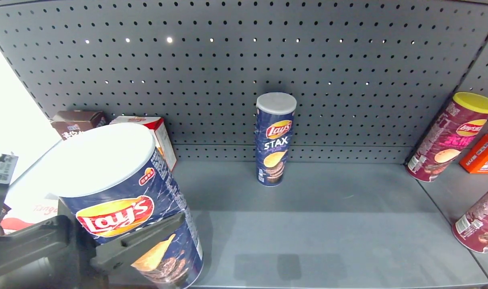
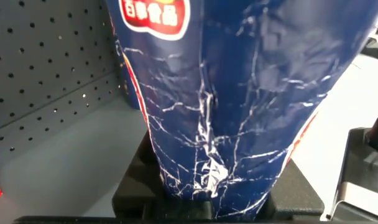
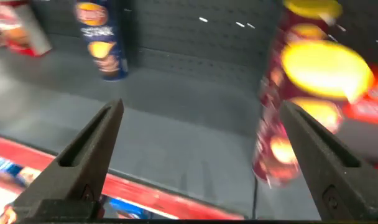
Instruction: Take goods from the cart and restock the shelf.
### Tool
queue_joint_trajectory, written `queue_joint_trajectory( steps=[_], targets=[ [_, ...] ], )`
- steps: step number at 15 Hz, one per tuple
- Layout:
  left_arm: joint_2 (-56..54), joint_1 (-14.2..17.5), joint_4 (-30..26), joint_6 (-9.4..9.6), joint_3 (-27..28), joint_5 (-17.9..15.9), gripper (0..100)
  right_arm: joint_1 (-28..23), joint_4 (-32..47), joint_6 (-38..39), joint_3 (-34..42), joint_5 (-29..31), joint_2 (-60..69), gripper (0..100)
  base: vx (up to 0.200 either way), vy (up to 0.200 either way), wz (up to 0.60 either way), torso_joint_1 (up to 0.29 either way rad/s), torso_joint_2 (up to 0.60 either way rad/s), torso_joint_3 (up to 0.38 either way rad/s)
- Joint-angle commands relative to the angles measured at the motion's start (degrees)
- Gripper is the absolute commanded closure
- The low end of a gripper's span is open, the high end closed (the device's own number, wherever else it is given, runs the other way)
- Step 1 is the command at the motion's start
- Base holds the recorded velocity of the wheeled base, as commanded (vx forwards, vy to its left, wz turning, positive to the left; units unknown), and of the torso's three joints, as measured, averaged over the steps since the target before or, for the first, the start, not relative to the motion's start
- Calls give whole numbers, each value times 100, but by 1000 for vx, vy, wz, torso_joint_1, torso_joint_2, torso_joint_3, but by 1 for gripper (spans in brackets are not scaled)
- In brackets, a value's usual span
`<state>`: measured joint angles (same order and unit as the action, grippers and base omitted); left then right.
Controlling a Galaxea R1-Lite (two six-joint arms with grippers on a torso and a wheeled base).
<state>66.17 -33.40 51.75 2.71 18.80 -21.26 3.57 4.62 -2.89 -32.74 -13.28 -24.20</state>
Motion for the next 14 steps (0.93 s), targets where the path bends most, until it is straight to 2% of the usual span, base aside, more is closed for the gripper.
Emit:
queue_joint_trajectory(
  steps=[1,4,6,8,10,14],
  targets=[
    [71,0,2,2,-34,-1,100,170,39,-361,-514,-307,-1052,0,0,0,0,0,0,0],
    [71,36,2,2,-52,-1,100,706,-40,-889,-839,-263,-1975,0,0,0,0,0,0,0],
    [45,44,2,-7,-78,8,100,891,-286,-1223,-1085,-263,-2546,0,0,0,0,0,0,0],
    [27,53,2,-7,-157,17,100,1155,-339,-1258,-1454,-140,-2985,0,0,0,0,0,0,0],
    [19,44,2,-7,-236,17,100,1682,-357,-1249,-1885,-8,-3530,0,0,0,0,0,0,0],
    [36,44,2,-7,-104,17,100,1849,-972,-1249,-1885,-44,-4172,0,0,0,0,0,0,0]
  ],
)
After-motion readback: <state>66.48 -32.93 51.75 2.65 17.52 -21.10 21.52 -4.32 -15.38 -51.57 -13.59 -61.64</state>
